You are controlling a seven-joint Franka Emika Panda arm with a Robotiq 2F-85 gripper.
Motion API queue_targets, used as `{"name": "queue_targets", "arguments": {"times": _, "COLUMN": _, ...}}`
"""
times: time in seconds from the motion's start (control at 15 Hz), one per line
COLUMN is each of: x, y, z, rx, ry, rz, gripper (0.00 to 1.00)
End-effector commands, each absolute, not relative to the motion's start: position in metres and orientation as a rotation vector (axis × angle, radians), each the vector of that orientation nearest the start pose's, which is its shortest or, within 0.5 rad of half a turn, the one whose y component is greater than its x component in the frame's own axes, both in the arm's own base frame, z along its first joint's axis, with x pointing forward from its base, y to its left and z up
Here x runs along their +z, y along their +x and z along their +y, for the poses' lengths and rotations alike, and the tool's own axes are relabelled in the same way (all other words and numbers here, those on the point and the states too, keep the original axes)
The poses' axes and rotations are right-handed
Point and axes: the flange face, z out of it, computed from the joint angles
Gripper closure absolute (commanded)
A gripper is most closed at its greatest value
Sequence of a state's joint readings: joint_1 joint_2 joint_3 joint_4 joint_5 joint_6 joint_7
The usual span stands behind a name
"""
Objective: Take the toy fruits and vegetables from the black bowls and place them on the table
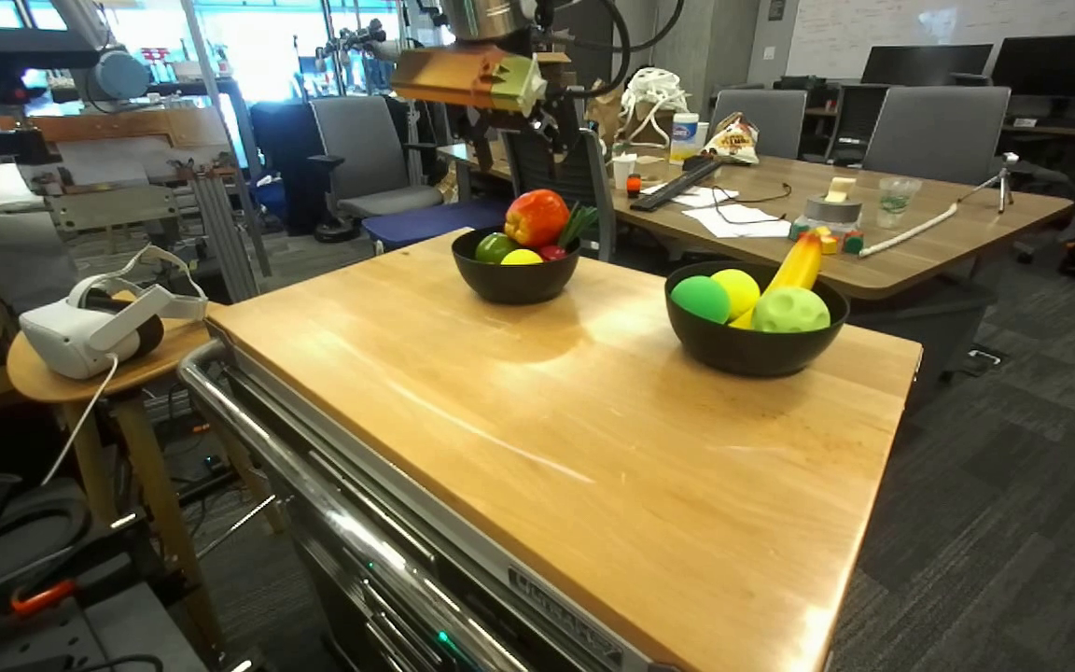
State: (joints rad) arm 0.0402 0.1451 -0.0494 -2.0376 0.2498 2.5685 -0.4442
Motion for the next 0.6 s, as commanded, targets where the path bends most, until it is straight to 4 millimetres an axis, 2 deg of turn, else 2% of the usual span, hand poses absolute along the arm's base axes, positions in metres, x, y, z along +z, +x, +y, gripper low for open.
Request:
{"name": "queue_targets", "arguments": {"times": 0.0, "x": 0.398, "y": 0.639, "z": -0.005, "rx": -0.647, "ry": -2.992, "rz": -0.367, "gripper": 0.00}}
{"name": "queue_targets", "arguments": {"times": 0.53, "x": 0.374, "y": 0.667, "z": 0.005, "rx": -0.600, "ry": -2.990, "rz": -0.366, "gripper": 0.00}}
